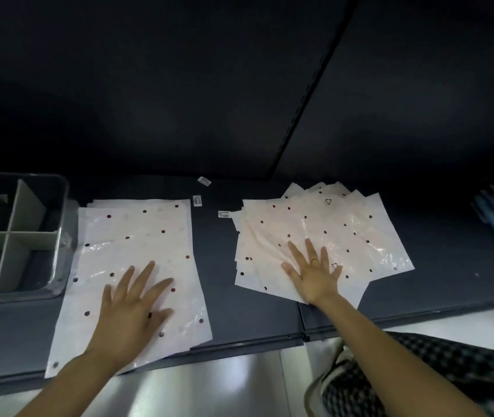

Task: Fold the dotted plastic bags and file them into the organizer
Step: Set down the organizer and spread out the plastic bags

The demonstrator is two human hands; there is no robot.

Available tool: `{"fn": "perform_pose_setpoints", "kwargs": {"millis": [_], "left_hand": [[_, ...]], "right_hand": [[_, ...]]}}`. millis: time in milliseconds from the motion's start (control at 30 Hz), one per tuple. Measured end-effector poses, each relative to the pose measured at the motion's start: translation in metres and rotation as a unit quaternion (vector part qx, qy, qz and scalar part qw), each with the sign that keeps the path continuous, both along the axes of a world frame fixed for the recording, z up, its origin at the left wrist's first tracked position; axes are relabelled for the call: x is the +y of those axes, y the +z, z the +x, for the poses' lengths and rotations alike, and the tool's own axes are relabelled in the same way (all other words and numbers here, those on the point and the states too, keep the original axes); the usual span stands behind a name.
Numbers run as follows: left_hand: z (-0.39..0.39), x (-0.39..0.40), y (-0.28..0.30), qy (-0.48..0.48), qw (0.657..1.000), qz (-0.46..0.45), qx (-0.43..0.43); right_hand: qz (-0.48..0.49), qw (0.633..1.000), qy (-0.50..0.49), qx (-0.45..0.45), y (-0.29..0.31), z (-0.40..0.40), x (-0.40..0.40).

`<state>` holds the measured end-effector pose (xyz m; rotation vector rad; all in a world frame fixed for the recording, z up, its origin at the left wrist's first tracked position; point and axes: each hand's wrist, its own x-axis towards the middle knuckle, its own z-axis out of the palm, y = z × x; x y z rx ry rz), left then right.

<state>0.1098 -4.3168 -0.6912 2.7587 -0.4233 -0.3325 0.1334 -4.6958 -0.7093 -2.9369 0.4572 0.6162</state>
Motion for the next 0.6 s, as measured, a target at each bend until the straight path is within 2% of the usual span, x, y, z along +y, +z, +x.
{"fn": "perform_pose_setpoints", "kwargs": {"millis": [100, 167, 233, 267, 300, 400, 533, 600], "left_hand": [[-0.002, 0.009, -0.017, 0.001, 0.999, 0.012, 0.033], [0.002, 0.017, -0.022, -0.009, 0.999, 0.017, 0.045], [0.009, 0.023, -0.025, -0.006, 0.998, 0.016, 0.056], [0.012, 0.023, -0.024, -0.005, 0.998, 0.016, 0.057], [0.014, 0.023, -0.023, -0.004, 0.998, 0.015, 0.058], [0.015, 0.021, -0.022, -0.005, 0.998, 0.017, 0.063], [0.016, 0.024, -0.019, -0.015, 0.997, 0.028, 0.075], [0.016, 0.032, -0.021, -0.022, 0.997, 0.027, 0.075]], "right_hand": [[0.015, 0.999, -0.029, 0.024, 0.006, 0.018, -0.022], [0.104, 0.992, -0.073, 0.006, 0.017, 0.029, -0.033], [0.246, 0.949, -0.169, -0.105, 0.028, 0.033, -0.043], [0.268, 0.930, -0.192, -0.162, 0.031, 0.030, -0.050], [0.236, 0.936, -0.188, -0.185, 0.032, 0.024, -0.056], [0.112, 0.974, -0.132, -0.146, 0.022, 0.003, -0.072], [0.021, 0.975, -0.113, -0.192, 0.026, -0.005, -0.058], [0.034, 0.964, -0.121, -0.236, 0.037, -0.001, -0.041]]}}
